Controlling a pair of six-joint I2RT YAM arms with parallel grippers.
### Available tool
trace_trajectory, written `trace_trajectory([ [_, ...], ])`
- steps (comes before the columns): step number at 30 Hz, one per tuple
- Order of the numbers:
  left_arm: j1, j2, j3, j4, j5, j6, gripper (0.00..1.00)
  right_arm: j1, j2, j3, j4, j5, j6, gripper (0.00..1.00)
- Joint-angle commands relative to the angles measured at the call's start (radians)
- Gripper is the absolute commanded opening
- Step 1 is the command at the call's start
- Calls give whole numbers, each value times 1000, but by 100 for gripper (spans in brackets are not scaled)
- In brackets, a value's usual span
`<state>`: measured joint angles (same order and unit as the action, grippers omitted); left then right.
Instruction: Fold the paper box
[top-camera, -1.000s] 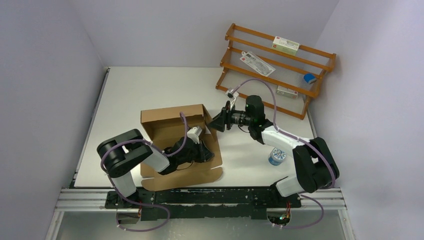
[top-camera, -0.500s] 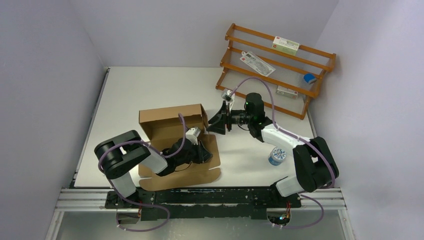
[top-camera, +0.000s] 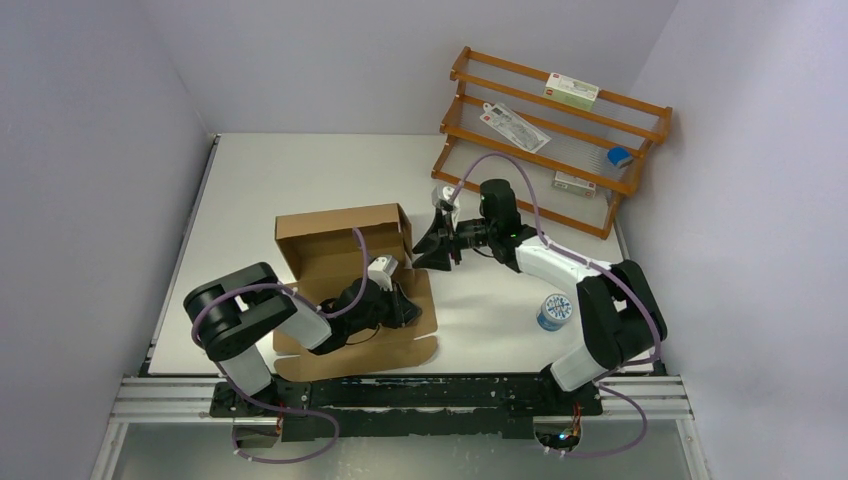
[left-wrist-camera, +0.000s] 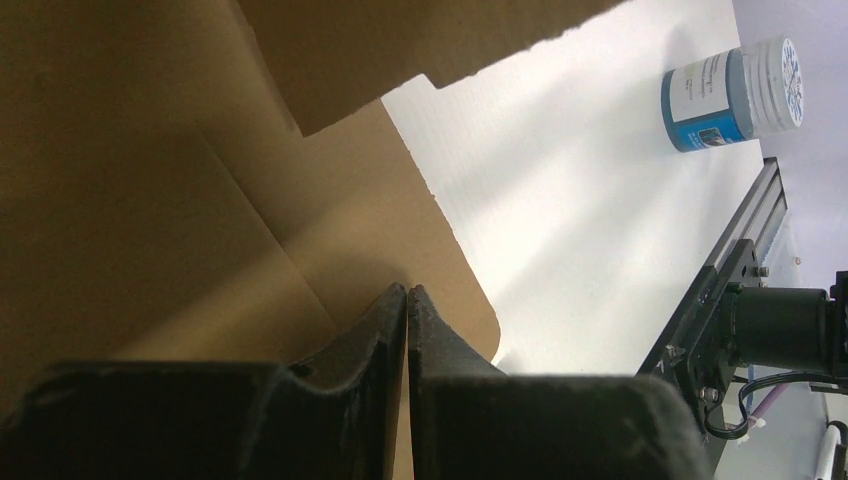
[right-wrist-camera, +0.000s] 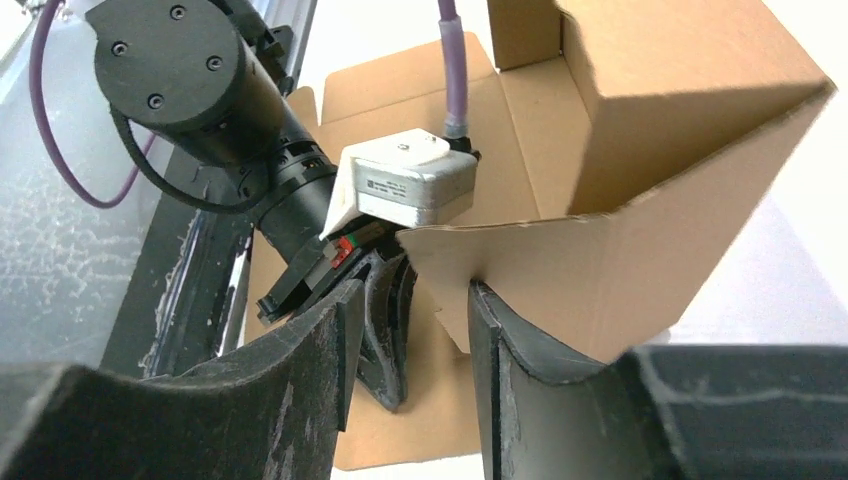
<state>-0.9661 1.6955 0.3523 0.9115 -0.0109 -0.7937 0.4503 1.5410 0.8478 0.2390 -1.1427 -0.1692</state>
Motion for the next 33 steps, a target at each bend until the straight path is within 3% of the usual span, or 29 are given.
trace_trajectory([
  [1, -3, 2, -1, 20, -11, 25, 12, 15, 8, 55, -88, -66, -155, 48],
  [5, -3, 0, -4, 22, -9, 27, 12, 15, 1, 44, -51, 48, -216, 47],
  [9, -4, -3, -5, 18, -9, 30, 12, 16, -28, -12, 74, 135, -282, 35],
  [12, -4, 0, -4, 20, -8, 30, 12, 17, -17, 10, 46, 173, -347, 26],
  [17, -4, 6, -4, 24, -2, 31, 12, 23, 5, 16, 62, 234, -376, 22],
  [25, -4, 16, 0, 29, 2, 33, 12, 26, 22, 18, 132, 281, -346, 42],
  [33, -3, 19, 9, 32, 19, 43, 12, 68, 86, 48, 134, 271, -311, 50],
])
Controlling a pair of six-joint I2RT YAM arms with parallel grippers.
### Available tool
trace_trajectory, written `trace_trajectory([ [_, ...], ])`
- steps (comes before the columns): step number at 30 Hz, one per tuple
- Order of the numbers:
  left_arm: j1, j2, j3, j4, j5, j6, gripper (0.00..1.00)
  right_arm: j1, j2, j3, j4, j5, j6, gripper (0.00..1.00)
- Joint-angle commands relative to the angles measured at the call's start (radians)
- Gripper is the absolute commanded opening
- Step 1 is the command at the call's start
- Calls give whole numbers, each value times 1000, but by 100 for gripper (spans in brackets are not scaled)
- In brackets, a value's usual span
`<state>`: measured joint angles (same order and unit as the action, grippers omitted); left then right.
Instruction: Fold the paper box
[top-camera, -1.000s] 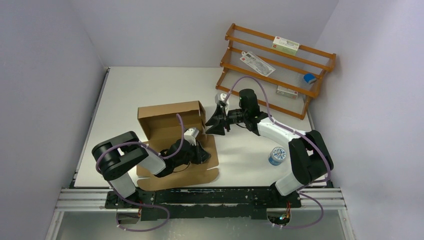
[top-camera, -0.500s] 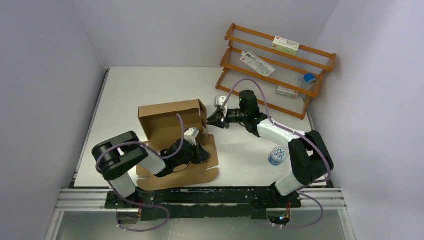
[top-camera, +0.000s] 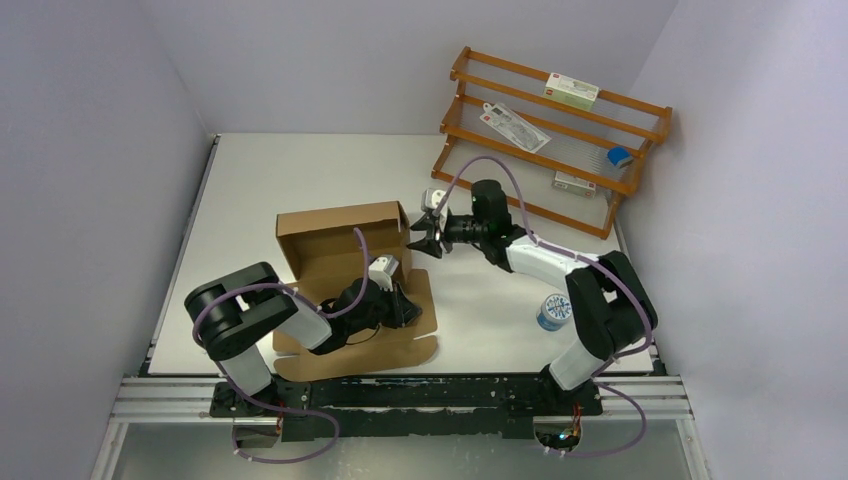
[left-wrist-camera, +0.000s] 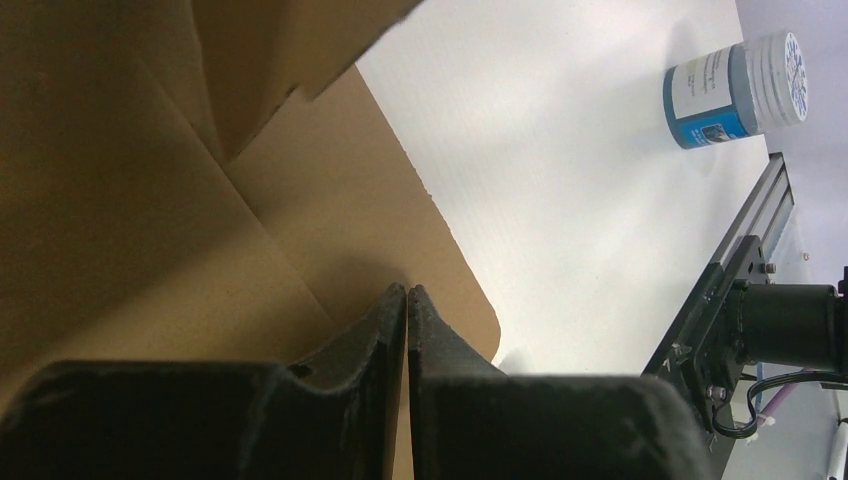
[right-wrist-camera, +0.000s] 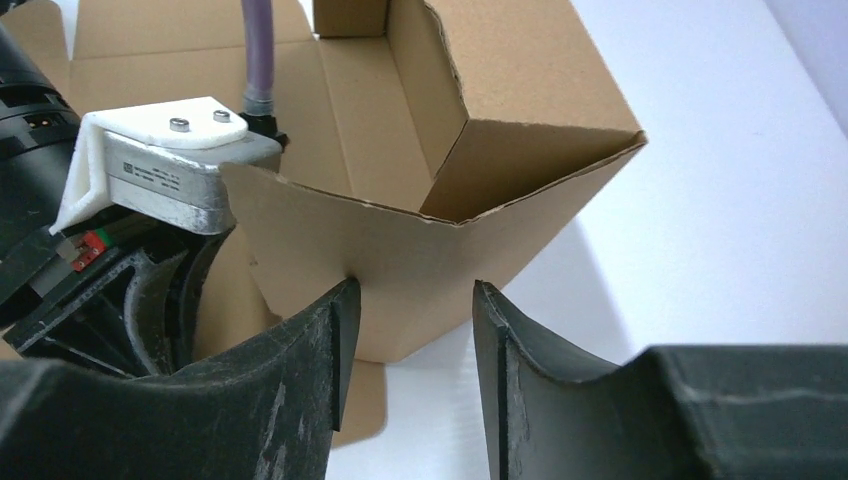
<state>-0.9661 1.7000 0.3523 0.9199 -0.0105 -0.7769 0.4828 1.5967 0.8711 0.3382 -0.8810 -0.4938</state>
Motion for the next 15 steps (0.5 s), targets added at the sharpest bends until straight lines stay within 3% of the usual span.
trace_trajectory([
  [1, -3, 14, 10, 24, 20, 28, 12, 43, 37, 25, 46, 11, 22, 50],
  [11, -7, 14, 6, 42, 32, 34, 12, 96, 110, -45, 347, 161, 237, 52],
  [15, -8, 5, -6, 54, 26, 28, 12, 108, 143, -48, 381, 155, 271, 52],
])
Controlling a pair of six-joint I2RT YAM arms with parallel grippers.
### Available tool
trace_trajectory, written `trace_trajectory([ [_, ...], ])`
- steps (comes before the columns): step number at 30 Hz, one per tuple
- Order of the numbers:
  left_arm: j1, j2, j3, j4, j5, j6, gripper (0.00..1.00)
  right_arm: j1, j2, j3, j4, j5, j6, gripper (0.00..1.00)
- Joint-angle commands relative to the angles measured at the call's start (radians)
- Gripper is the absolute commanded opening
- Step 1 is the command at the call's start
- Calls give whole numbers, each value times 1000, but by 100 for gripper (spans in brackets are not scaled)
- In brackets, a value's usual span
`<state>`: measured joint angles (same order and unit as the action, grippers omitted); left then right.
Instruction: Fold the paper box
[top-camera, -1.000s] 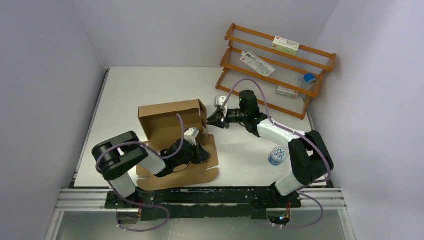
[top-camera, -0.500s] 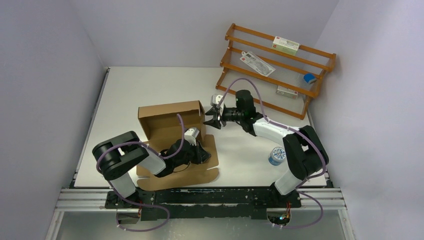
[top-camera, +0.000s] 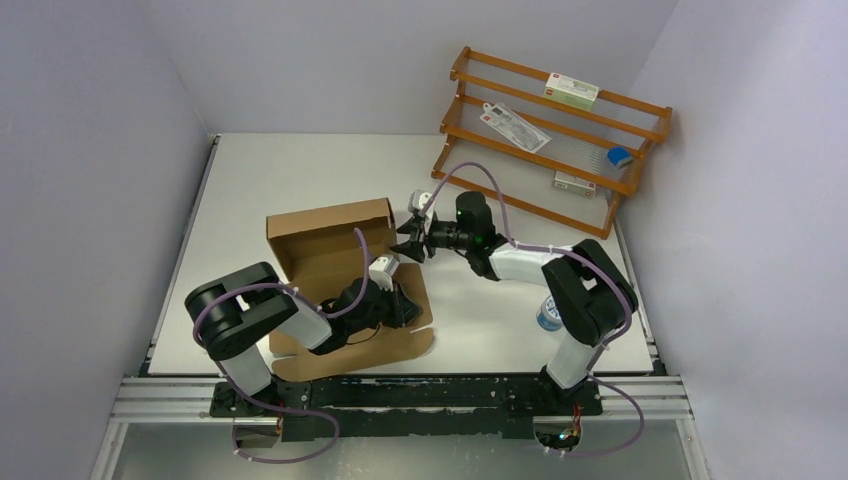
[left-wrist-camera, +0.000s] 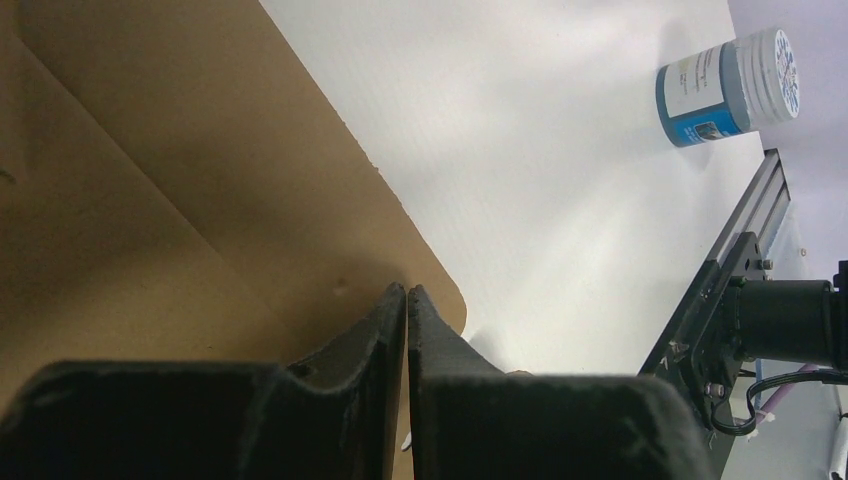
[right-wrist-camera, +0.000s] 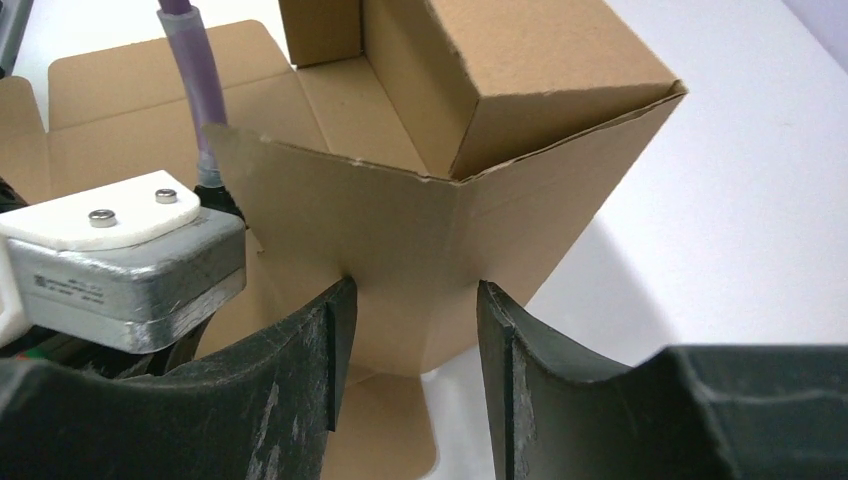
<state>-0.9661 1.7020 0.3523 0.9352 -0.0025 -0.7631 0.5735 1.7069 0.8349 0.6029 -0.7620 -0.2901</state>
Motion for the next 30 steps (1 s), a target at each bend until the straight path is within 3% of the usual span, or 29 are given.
trace_trajectory([
  [1, -7, -3, -11, 40, 15, 15, 12, 22, 37, -12, 118, 38, 67, 52],
  [10, -8, -154, -47, -57, -28, 15, 25, 37, 56, -28, 148, 26, 71, 52],
  [17, -10, -409, -64, -281, -74, 29, 37, 41, 73, -13, 152, 9, 70, 52],
  [23, -10, -688, 4, -659, -147, 66, 37, 48, 91, 11, 145, -2, 62, 53],
  [30, 6, -847, 324, -1115, -317, 196, 38, 51, 101, 34, 123, -18, 42, 53],
])
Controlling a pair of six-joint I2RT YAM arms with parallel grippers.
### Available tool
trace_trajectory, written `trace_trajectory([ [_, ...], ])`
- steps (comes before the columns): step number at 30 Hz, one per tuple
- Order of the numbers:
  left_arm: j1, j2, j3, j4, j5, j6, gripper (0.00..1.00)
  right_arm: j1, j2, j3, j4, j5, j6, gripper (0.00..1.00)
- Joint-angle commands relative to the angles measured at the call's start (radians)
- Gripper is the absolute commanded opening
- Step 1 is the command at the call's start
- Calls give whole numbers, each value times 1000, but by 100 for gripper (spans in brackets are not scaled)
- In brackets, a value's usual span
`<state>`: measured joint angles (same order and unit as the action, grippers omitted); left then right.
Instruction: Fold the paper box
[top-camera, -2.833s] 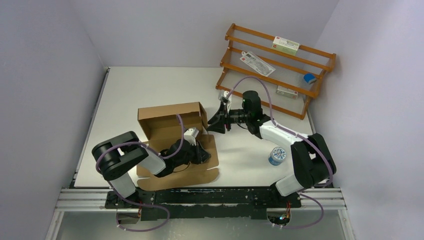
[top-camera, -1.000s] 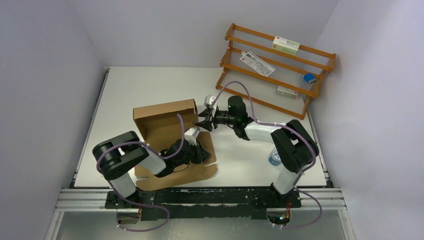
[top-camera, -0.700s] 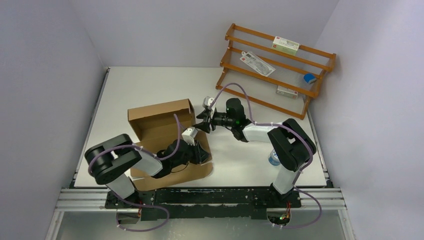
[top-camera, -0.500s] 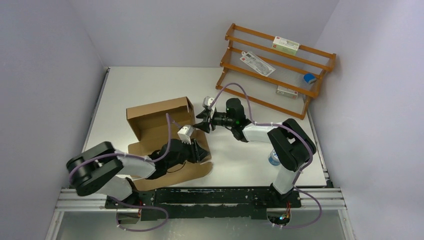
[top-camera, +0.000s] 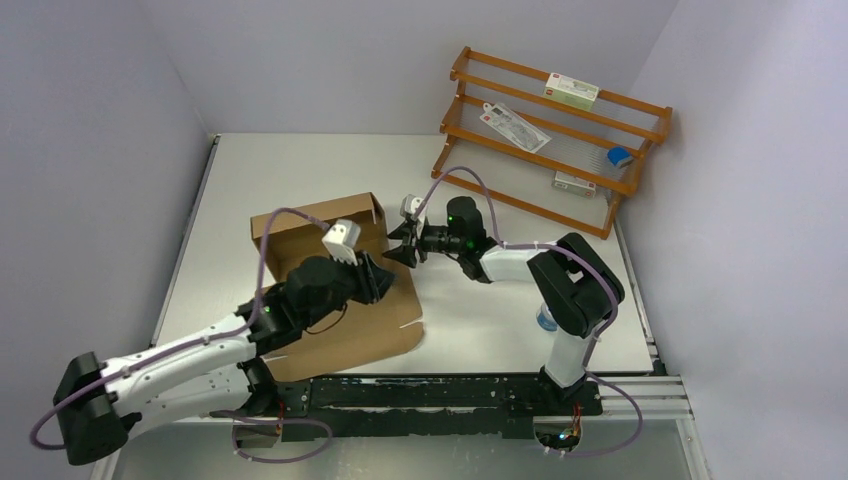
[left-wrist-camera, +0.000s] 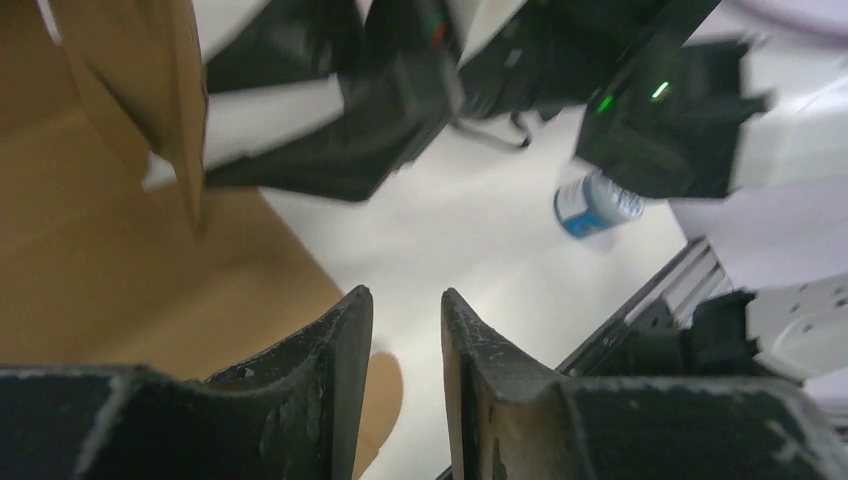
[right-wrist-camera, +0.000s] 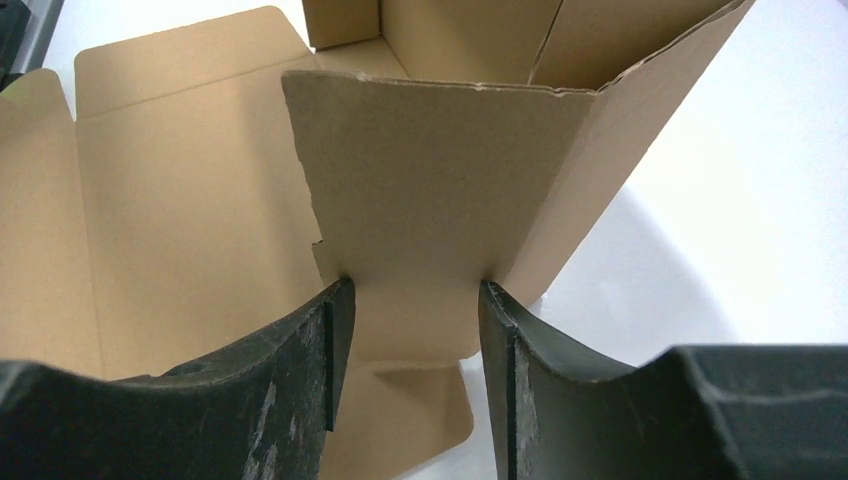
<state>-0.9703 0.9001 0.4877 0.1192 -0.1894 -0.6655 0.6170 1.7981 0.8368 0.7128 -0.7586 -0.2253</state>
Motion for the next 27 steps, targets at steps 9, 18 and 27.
trace_trajectory([
  [9, 259, 111, 576, -582, -163, 326, 46, 13, 6, 42, 7, -37, -40, 54],
  [18, 574, 355, 802, -599, 75, 493, 56, 22, 30, 75, 6, -52, -48, 54],
  [27, 651, 573, 833, -542, 261, 531, 60, 29, 55, 105, -14, -50, -72, 55],
])
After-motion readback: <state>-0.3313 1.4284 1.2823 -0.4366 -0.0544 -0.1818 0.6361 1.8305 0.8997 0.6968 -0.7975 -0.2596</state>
